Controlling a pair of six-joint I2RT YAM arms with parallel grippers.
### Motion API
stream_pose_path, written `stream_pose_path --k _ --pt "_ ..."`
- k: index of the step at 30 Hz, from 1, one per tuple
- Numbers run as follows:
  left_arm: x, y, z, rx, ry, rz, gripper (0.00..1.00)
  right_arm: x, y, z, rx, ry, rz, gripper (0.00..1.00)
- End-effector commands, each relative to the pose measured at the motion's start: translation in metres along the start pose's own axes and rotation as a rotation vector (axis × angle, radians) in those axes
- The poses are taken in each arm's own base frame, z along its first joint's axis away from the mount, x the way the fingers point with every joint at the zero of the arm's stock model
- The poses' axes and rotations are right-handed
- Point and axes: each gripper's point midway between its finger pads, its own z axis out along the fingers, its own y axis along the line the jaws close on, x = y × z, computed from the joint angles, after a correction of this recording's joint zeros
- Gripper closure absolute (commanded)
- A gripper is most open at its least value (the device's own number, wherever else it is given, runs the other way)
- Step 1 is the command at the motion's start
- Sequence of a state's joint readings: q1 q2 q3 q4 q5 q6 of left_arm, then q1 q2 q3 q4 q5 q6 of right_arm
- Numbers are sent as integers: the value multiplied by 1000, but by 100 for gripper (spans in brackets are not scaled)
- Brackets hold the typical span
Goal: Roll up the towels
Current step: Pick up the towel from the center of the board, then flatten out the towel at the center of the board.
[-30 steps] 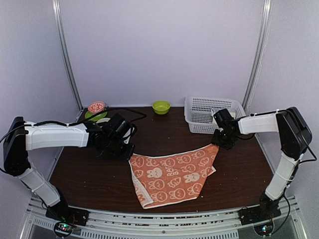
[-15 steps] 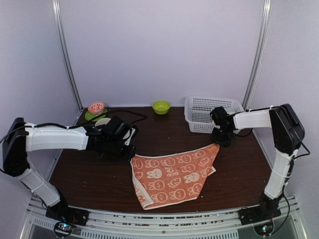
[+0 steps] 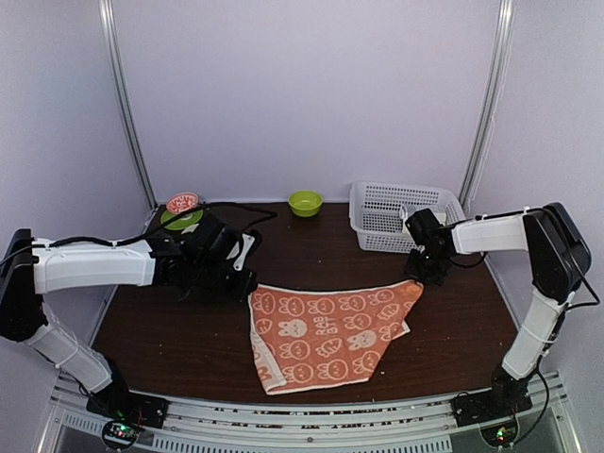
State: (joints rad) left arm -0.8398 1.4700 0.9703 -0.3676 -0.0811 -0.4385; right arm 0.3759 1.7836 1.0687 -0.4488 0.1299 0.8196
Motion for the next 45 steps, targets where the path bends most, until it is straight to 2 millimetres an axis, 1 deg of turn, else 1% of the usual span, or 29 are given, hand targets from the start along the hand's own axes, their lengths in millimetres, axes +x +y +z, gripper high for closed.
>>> stream_pose_path --k 1,5,7,9,11,12,13,15,17,19,22,23,24,26,28,29,30,31,32,33,35,37,38,40,43,45 --pt "-10 -10 -13 33 -49 46 100 19 -13 -23 -16 30 -1 100" --pt "-10 -10 -22 23 -54 80 100 13 -15 -59 -73 -25 -3 100" --pt "-9 -8 -27 14 -59 93 100 7 -14 -85 -124 -69 -11 100" --pt "-11 -7 -38 11 -80 109 100 5 -14 -111 -171 -110 -35 100" --pt "-11 -8 -51 15 -103 135 100 3 -10 -142 -255 -159 -73 100" --pt "-11 -9 -58 19 -115 149 100 6 -6 -158 -315 -177 -103 100" --pt "-10 -12 -67 30 -134 168 100 9 -4 -173 -379 -189 -131 100" --pt "-8 -30 -87 89 -182 233 100 18 1 -206 -511 -216 -193 100" --pt "-3 -50 -112 141 -239 324 100 29 -3 -238 -622 -248 -244 100" --pt "3 -63 -133 188 -273 371 100 36 -11 -267 -710 -286 -269 100" --pt "11 -77 -161 276 -315 381 100 48 -28 -303 -808 -328 -297 100" --pt "14 -80 -173 310 -339 376 100 56 -33 -318 -857 -328 -316 100" --pt "14 -83 -188 344 -374 365 100 61 -38 -329 -891 -331 -324 100" --pt "19 -90 -210 418 -416 345 100 69 -45 -354 -967 -335 -333 100" --pt "22 -93 -223 477 -439 317 100 73 -52 -372 -1022 -348 -325 100" --pt "24 -94 -226 499 -441 309 100 72 -54 -377 -1029 -357 -318 100" --pt "24 -95 -226 505 -441 305 100 70 -56 -378 -1024 -368 -305 100" --pt "25 -94 -221 496 -436 305 100 67 -57 -374 -1005 -376 -286 100" --pt "25 -95 -215 479 -429 312 100 63 -56 -368 -984 -378 -268 100" --pt "25 -94 -207 452 -422 324 100 60 -55 -355 -942 -377 -247 100" --pt "21 -91 -187 380 -415 353 100 50 -54 -323 -841 -369 -180 100" --pt "16 -88 -163 299 -408 380 100 42 -52 -287 -735 -355 -112 100" --pt "14 -85 -150 269 -397 386 100 42 -51 -263 -680 -338 -87 100" --pt "8 -73 -121 222 -370 361 100 38 -47 -232 -613 -330 -41 100" --pt "-1 -47 -80 148 -335 308 100 29 -40 -199 -540 -348 0 100" --pt "-13 -28 -65 89 -347 273 100 25 -40 -180 -474 -358 -2 100"
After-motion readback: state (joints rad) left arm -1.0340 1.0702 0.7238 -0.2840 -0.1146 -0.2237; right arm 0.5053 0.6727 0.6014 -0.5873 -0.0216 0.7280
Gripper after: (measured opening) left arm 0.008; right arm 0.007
